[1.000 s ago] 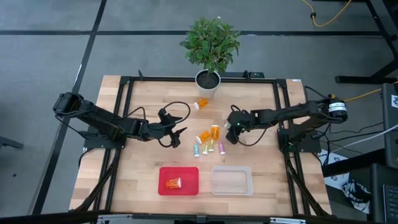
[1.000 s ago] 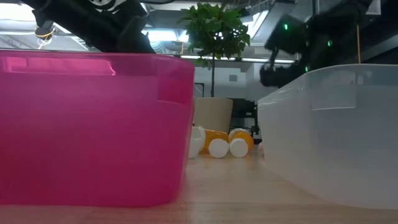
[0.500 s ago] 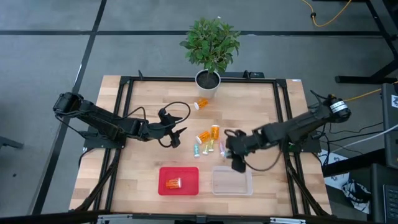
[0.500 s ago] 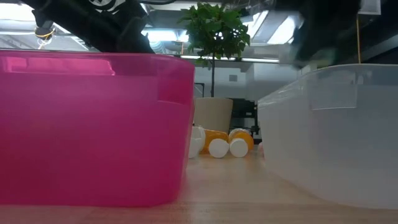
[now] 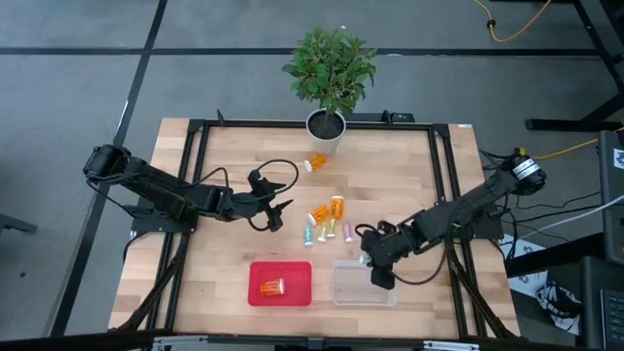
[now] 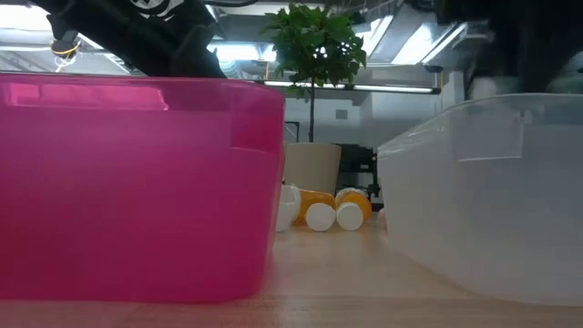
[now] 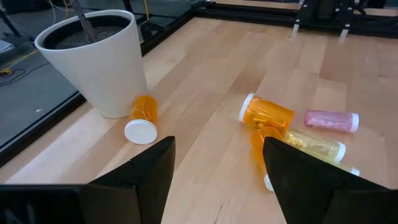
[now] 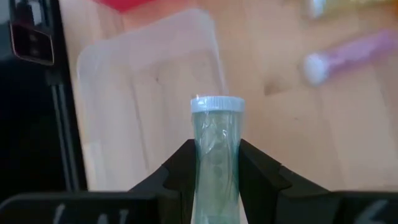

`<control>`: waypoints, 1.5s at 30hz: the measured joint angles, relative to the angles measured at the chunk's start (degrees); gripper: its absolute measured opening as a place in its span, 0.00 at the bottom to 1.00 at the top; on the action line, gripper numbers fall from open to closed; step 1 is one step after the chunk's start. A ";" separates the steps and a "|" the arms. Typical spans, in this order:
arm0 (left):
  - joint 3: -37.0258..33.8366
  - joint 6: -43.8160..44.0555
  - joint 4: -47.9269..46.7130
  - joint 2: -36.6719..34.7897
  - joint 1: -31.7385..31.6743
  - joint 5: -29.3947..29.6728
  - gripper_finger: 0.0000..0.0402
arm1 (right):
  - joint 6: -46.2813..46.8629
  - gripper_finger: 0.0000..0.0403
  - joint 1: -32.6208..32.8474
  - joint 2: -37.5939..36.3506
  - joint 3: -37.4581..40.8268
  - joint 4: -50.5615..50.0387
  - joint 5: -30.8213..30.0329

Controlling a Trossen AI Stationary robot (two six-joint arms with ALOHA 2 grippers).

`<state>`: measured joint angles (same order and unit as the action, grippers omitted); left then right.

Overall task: Pick and place medicine bottles into bin by pill shape (circle, oval)
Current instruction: Put the top small blue pill bottle into the transparent bin, then put the small pink pill bottle into the transparent bin

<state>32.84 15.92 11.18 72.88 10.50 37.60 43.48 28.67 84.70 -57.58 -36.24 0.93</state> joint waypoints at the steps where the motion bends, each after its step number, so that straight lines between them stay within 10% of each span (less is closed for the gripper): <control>1: 0.00 0.00 0.00 0.00 0.00 0.00 0.59 | -0.14 0.24 0.07 0.87 0.02 0.03 1.95; 35: 0.00 0.00 0.00 0.00 0.02 0.00 0.59 | -6.28 0.35 -2.37 5.62 0.03 2.23 7.76; 45: 0.00 0.00 0.00 0.00 0.01 0.00 0.59 | -19.23 0.35 -7.04 5.58 -11.13 -0.85 3.38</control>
<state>32.84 15.92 11.18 72.88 10.51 37.60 24.25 21.63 90.28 -68.71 -37.10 4.31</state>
